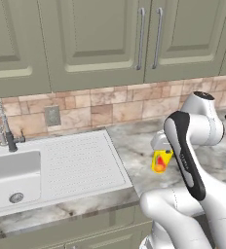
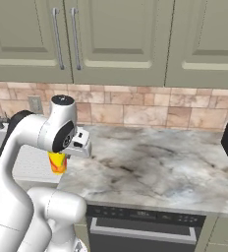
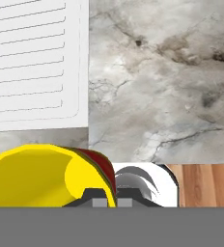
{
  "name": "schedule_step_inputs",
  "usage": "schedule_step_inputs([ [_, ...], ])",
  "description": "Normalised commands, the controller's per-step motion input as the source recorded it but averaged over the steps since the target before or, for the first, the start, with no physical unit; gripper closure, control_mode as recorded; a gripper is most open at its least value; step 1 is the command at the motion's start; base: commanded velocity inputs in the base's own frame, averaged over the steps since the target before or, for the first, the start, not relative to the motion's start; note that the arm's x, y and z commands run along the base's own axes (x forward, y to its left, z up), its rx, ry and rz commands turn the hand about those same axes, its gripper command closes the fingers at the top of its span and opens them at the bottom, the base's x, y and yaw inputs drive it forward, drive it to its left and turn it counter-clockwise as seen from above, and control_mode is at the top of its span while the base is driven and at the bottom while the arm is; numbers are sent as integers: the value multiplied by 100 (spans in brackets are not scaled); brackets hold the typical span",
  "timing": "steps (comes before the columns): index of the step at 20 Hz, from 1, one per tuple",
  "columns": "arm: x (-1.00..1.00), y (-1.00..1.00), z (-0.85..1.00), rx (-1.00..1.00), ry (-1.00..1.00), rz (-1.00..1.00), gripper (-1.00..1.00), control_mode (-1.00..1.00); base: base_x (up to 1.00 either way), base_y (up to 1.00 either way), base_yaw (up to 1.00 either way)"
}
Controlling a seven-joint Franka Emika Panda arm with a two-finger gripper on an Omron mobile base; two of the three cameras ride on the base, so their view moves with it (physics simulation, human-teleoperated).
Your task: Pick the cup and bowl from the counter and place them on the counter next to the sink.
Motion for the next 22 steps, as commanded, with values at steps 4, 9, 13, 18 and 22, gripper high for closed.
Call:
schedule_step_inputs([
  [4,1,0,0,0,0,0,100,-100,0,0,0],
  [9,29,7,0,0,3,-2,100,-100,0,0,0],
  [13,43,11,0,-2,0,-5,100,-100,0,0,0],
  [18,57,1,-16,-7,0,-6,100,-100,0,0,0],
  [22,18,-1,-26,-2,0,-7,100,-100,0,0,0],
])
